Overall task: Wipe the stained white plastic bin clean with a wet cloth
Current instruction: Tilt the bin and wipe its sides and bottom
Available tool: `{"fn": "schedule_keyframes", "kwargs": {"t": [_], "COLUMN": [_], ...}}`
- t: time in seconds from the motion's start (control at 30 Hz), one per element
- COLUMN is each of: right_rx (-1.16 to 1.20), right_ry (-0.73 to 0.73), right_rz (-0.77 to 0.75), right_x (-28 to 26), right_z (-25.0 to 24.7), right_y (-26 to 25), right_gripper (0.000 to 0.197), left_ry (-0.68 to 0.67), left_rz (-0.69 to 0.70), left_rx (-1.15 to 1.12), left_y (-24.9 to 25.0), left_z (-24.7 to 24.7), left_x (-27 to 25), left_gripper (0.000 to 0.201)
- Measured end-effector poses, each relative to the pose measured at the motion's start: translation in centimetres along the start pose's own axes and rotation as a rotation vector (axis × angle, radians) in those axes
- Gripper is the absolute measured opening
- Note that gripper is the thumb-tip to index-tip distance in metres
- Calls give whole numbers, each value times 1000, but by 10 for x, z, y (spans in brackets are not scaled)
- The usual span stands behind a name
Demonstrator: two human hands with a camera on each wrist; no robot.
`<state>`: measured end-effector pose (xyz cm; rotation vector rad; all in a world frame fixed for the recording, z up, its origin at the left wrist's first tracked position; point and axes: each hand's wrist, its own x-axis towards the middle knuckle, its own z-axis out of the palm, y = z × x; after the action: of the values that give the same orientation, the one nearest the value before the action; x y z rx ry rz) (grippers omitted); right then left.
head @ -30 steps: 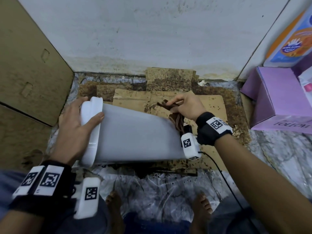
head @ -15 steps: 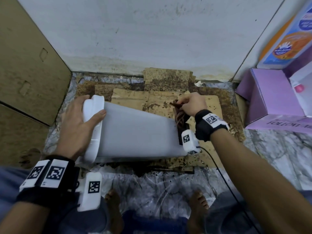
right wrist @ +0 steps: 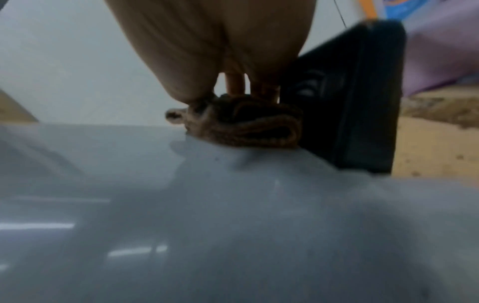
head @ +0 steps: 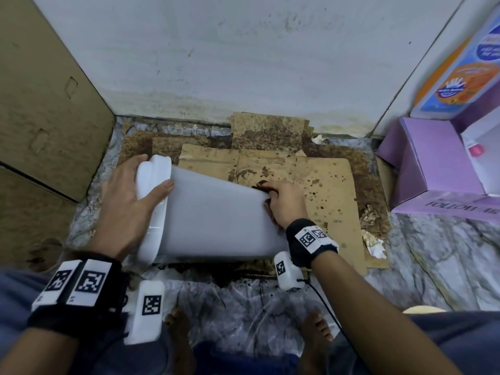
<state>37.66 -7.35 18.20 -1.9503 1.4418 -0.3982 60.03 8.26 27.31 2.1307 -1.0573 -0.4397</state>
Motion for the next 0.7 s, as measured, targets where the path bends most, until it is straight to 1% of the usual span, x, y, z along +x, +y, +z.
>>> {"fn": "schedule_keyframes", "kwargs": {"t": [0.1,0.13,0.2,0.23,0.3,0.4,0.47,0.5,0.57,0.63,0.7], "right_rx": [-200,-248,-237,-177,-20,161,353,445,583,651,644], "right_ry": [-102,-114,-81,-53,5,53,76,65,10,-39,-75], "right_rz": [60,80,130,171,220,193,170,160,121,77,31], "right_x": [9,14,23,28,38,48,48,46,38,31,26], "right_z": [-10,-16,-31,-41,-65,-98,-112,-116,-121,-120,-115], "right_y": [-1,-3,-5,-6,-7,-16,-28,-35,-53,-69,-79], "right_gripper": [36,35,29,25,25,29,31,32,26,25,28], "left_ry": [-1,-2,2,8,9,-14,-34,-44,-81,-117,-149], "left_rz": [27,30,29,27,38,28,13,5,12,46,76], "left_rx": [19,26,33,32,21,32,43,40,34,37,37], "left_y": [1,2,3,3,1,-3,-1,1,7,14,24], "left_z": [2,3,4,4,4,2,1,1,-1,0,0], "left_x": [1,1,2,3,5,11,15,18,21,25,27], "left_gripper": [59,59,59,61,64,64,65,66,68,66,65]}}
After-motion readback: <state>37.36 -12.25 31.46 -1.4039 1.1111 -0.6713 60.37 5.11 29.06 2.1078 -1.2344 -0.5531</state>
